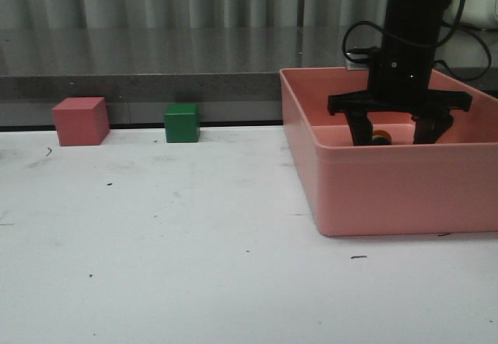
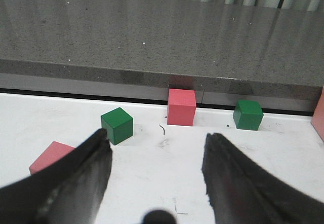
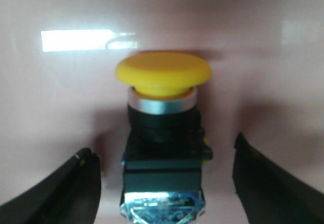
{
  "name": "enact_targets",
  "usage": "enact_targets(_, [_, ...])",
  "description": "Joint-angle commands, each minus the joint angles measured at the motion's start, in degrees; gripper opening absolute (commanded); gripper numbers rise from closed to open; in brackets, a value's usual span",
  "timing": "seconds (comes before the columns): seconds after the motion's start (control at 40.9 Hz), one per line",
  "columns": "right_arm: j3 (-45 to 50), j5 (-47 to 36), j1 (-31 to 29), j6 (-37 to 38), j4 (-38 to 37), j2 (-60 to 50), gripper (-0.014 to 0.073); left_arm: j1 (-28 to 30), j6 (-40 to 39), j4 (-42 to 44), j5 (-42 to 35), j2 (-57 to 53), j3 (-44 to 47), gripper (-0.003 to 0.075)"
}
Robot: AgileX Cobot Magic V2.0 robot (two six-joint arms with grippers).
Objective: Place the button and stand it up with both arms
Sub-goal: 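Lower the open right gripper into the pink bin around the button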
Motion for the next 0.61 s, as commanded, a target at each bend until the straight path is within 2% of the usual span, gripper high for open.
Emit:
enact_targets(0.0, [-1.8, -0.6, -0.5, 0.3, -0.7, -3.6, 0.0538, -0.3, -0.2, -0.2, -4.5, 0.9, -1.6, 0.0385])
enact_targets(0.22, [-1.8, -0.7, -0.5, 0.3, -0.7, -3.5, 0.0306, -0.3, -0.2, -0.2, -4.5, 0.9, -1.6, 0.0385])
enact_targets(0.293, [-1.8, -0.7, -0.5, 0.3, -0.7, -3.5, 0.0283, -0.3, -0.2, -0.2, -4.5, 0.9, -1.6, 0.0385])
enact_targets(0.587, [-1.8, 1.8, -0.4, 0.3, -0.1, -7.3, 0.0283, -0.3, -0.2, -0.2, -4.5, 0.9, -1.6, 0.0385])
